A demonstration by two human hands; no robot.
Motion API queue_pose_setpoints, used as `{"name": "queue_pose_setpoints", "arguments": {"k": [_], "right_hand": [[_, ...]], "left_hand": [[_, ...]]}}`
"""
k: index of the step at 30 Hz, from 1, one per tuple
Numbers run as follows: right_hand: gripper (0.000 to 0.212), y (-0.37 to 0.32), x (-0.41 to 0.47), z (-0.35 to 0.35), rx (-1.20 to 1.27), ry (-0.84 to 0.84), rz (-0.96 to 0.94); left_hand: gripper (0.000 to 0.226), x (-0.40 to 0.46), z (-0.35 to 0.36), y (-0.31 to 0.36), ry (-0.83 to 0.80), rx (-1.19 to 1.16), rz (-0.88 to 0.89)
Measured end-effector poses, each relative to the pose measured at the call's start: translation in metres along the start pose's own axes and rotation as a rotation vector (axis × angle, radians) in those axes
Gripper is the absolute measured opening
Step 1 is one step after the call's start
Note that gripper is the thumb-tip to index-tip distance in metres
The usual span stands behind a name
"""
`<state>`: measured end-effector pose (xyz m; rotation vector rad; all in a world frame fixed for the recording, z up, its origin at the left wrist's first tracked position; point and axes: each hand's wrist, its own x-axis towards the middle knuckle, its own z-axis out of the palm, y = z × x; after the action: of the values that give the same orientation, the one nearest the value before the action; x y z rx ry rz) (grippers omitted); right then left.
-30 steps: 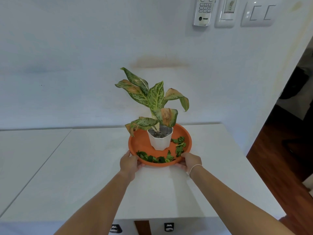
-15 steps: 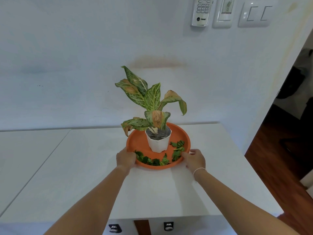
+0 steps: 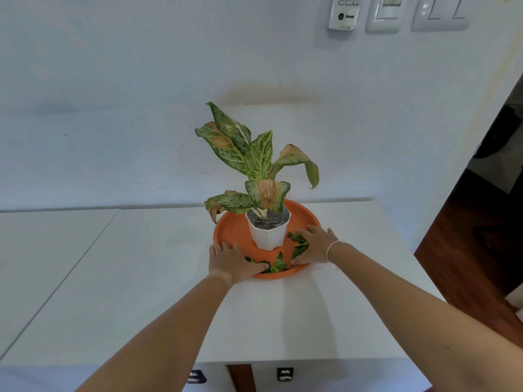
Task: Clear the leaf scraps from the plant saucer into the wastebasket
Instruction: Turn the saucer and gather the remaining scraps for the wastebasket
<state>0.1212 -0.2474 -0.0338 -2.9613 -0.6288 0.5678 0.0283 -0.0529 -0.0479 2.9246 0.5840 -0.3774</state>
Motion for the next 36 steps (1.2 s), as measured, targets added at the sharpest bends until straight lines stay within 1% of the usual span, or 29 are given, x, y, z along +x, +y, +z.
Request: {"name": "queue_pose_setpoints", "arguments": {"k": [5,7,10,13,15,16,18,22,26,28,31,33,36], "right_hand": [[0.098,-0.01,0.01,-0.009,-0.233,-0.082,-0.031],[0.096,-0.014,0.009,-0.014,-0.23,-0.105,-0.038],[0.082,-0.018,0.009,-0.018,-0.057,-0.12,-0.054],[0.071,-0.023,0.004,-0.014,-0.186,-0.114,-0.023],[0.054,-0.023,0.005,-0.01,-0.154,-0.074,-0.021],[0.047,-0.024,0.005,-0.009,-0.121,-0.05,-0.031],[0.039,-0.026,0.0,-0.007,-0.075,-0.008,-0.041],[0.029,-0.029,-0.006,-0.001,-0.035,0.028,-0.058],[0.029,-0.028,-0.01,0.001,0.082,0.036,-0.063],[0.03,-0.024,-0.011,0.003,0.167,0.073,-0.058],[0.03,-0.02,-0.011,0.004,0.322,0.125,-0.025],[0.038,-0.022,-0.011,0.005,0.406,0.118,-0.005],[0.044,-0.03,-0.012,0.006,0.396,0.086,-0.037]], "left_hand": [[0.116,0.001,0.003,0.004,0.001,0.046,-0.018],[0.114,0.001,0.004,0.005,0.008,0.049,-0.025],[0.097,0.0,0.004,0.005,0.021,0.035,-0.005],[0.09,0.002,0.004,0.005,-0.005,0.032,0.022],[0.079,0.002,0.002,0.008,-0.008,0.022,0.043],[0.068,0.002,0.001,0.009,-0.007,-0.01,0.05],[0.049,0.002,-0.002,0.012,-0.015,-0.096,0.068],[0.031,0.002,-0.003,0.019,-0.002,-0.198,0.108],[0.02,0.001,-0.001,0.021,0.011,-0.264,0.151],[0.017,0.0,0.0,0.023,0.017,-0.287,0.18],[0.022,-0.003,0.004,0.027,0.029,-0.34,0.217],[0.025,-0.003,0.007,0.027,0.045,-0.416,0.232],[0.023,0.001,0.007,0.026,0.062,-0.559,0.237]]}}
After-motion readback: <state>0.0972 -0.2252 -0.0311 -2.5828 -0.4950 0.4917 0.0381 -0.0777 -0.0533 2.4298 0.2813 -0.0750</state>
